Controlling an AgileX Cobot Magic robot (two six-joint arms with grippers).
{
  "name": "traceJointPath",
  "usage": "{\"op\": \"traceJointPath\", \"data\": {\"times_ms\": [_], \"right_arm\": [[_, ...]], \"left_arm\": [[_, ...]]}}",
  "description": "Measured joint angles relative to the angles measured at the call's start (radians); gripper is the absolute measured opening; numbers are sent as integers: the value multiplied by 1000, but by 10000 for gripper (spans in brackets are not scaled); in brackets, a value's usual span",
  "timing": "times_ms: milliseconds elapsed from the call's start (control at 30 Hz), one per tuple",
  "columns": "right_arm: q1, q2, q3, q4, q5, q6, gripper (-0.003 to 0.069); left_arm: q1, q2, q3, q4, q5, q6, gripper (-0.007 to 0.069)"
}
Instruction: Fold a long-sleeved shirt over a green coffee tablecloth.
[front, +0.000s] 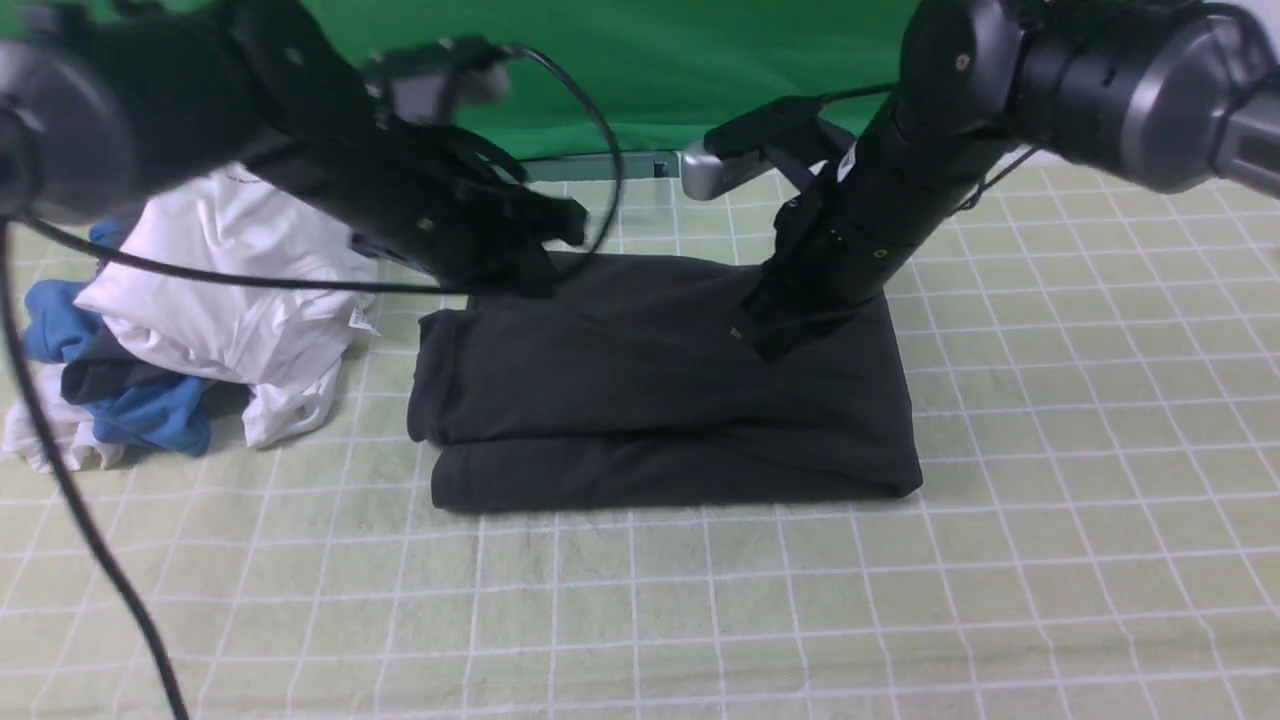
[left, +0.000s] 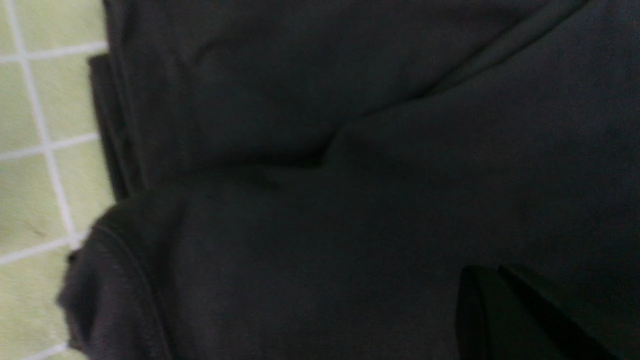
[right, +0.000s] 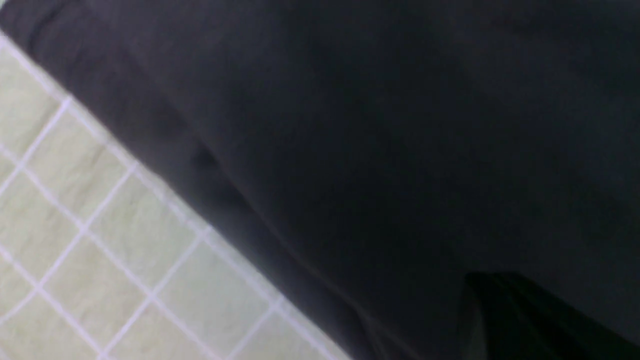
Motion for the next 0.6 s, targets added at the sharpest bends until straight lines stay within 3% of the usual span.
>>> {"op": "traceJointPath", "data": {"times_ms": [267, 600], "right_arm": [[-13, 113, 6, -52, 122, 77, -1], [-45, 85, 77, -43, 112, 83, -1]], "left_arm": [[-6, 118, 60, -2, 31, -5, 4], [4, 86, 122, -21, -8, -6, 4]]}}
